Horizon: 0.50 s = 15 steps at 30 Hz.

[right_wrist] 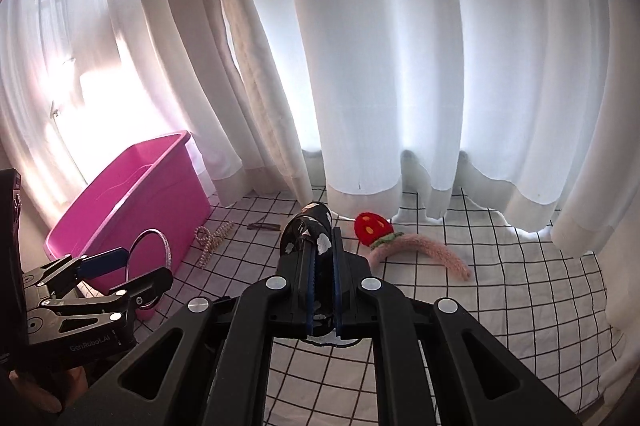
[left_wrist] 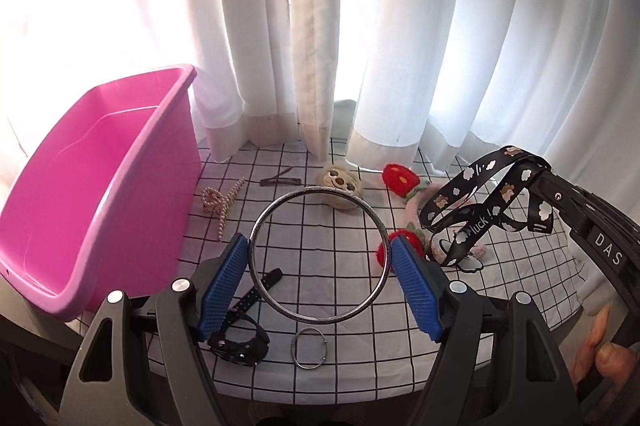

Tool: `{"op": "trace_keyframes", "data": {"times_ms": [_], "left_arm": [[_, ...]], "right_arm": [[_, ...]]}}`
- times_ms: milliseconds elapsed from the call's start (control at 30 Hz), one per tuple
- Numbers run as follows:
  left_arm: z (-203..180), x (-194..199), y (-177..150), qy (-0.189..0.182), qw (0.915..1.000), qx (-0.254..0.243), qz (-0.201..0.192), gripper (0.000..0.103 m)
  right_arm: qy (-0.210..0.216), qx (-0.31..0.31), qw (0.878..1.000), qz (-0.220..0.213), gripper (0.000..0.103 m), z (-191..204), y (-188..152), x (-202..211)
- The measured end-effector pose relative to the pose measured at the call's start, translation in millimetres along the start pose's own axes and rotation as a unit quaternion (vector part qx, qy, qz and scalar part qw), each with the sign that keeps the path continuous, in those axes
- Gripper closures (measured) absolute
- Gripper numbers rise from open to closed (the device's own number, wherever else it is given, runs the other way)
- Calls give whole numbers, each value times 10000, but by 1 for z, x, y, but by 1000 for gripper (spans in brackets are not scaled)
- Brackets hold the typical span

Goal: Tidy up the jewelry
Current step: 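Carry the lanyard and ring over the pink tub and open both tools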

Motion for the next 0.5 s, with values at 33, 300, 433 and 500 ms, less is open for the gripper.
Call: {"op": "trace_keyframes", "data": {"times_ms": [33,300,433,500], "left_arm": [[7,7,6,22,10000,26,-86,32],[68,67,55,364,9962,216,-761,32],[110,92,72,612,9925,369,-991,32],[134,104,78,760,9900,445,-1101,32]], "right_arm": [[58,46,9999,-67,96,10,8,1],[646,424,9953,-589,96,101,69,14],[982,638,9897,-820,96,156,97,17],[1158,736,9863,-914,96,185,111,19]]}}
Point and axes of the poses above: each gripper's, at about its wrist camera, not at the fingertips, and x roughly against the way its jaws point, z to its left, y to its top, the point moved 7 cm from there along -x, roughly the way its jaws point, and after that the axes turned 15 degrees about -y, right-handed, at the moved point
